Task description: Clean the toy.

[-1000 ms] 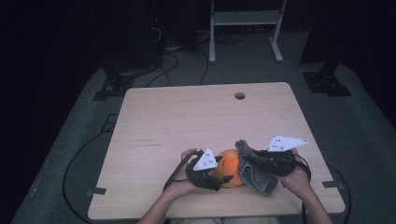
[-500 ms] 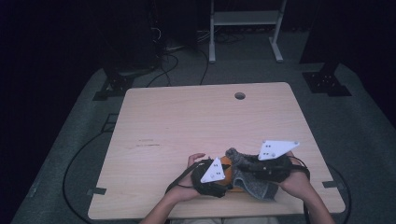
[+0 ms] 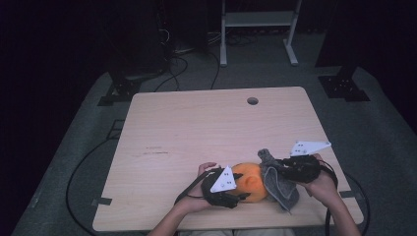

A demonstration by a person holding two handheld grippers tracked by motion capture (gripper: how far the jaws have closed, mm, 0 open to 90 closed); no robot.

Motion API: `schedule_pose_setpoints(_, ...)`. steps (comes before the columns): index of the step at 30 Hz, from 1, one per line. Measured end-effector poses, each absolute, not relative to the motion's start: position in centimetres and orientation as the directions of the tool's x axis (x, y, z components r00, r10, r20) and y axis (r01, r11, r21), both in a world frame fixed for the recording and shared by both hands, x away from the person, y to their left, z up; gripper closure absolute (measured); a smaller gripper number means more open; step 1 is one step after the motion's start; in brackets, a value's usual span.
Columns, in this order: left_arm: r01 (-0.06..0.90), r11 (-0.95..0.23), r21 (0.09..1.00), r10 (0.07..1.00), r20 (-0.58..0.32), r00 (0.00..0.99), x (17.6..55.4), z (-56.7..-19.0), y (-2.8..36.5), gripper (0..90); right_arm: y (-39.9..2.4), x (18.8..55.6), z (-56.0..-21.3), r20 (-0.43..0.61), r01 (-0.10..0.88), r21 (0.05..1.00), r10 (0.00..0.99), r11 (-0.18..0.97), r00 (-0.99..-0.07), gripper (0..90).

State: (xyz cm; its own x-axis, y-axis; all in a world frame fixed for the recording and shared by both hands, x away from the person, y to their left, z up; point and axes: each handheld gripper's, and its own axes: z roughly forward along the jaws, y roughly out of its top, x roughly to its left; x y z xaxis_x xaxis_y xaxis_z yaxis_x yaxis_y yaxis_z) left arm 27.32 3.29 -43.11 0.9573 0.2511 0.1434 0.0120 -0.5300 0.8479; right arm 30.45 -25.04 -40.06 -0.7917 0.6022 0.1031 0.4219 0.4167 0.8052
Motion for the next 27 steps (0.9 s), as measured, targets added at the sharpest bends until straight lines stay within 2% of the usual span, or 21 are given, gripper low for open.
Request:
schedule_pose_setpoints(5, 0.030, -0.520, 0.854, 0.263, 0.126, 0.957, 27.7, -43.1, 3.7, 40.9, -25.7, 30.9, -40.7, 0.144, 0.450, 0.808, 0.612, 0.381, -0.778, 73.8)
schedule_pose_setpoints(10, 0.044, -0.507, 0.861, 0.272, 0.111, 0.956, 27.9, -43.1, 4.1, 40.5, -27.3, 31.6, -42.1, 0.184, 0.515, 0.784, 0.663, 0.346, -0.726, 73.9)
schedule_pose_setpoints(12, 0.053, -0.497, 0.866, 0.284, 0.104, 0.953, 28.1, -43.1, 4.4, 40.3, -27.7, 31.4, -41.9, 0.188, 0.508, 0.797, 0.666, 0.327, -0.722, 74.0)
schedule_pose_setpoints(15, 0.079, -0.469, 0.880, 0.314, 0.083, 0.946, 28.5, -43.2, 4.7, 39.4, -27.0, 30.3, -39.5, 0.201, 0.427, 0.864, 0.595, 0.266, -0.778, 74.0)
schedule_pose_setpoints(19, 0.109, -0.446, 0.888, 0.329, 0.049, 0.943, 29.0, -43.3, 5.2, 39.1, -25.6, 30.0, -38.9, 0.162, 0.392, 0.870, 0.578, 0.299, -0.800, 73.9)
schedule_pose_setpoints(21, 0.112, -0.447, 0.887, 0.336, 0.051, 0.940, 29.0, -43.3, 5.4, 38.7, -25.5, 30.7, -40.5, 0.177, 0.434, 0.843, 0.597, 0.319, -0.783, 73.7)
schedule_pose_setpoints(24, 0.111, -0.447, 0.888, 0.334, 0.051, 0.941, 29.1, -43.3, 5.4, 38.7, -26.3, 31.3, -41.8, 0.218, 0.480, 0.829, 0.624, 0.288, -0.751, 73.8)
schedule_pose_setpoints(25, 0.112, -0.446, 0.888, 0.335, 0.050, 0.941, 29.1, -43.2, 5.4, 38.5, -27.1, 31.5, -42.8, 0.189, 0.514, 0.795, 0.674, 0.322, -0.714, 73.9)
schedule_pose_setpoints(27, 0.122, -0.439, 0.890, 0.342, 0.040, 0.939, 29.3, -43.2, 5.5, 38.6, -27.4, 31.4, -42.8, 0.184, 0.516, 0.792, 0.680, 0.326, -0.710, 73.8)
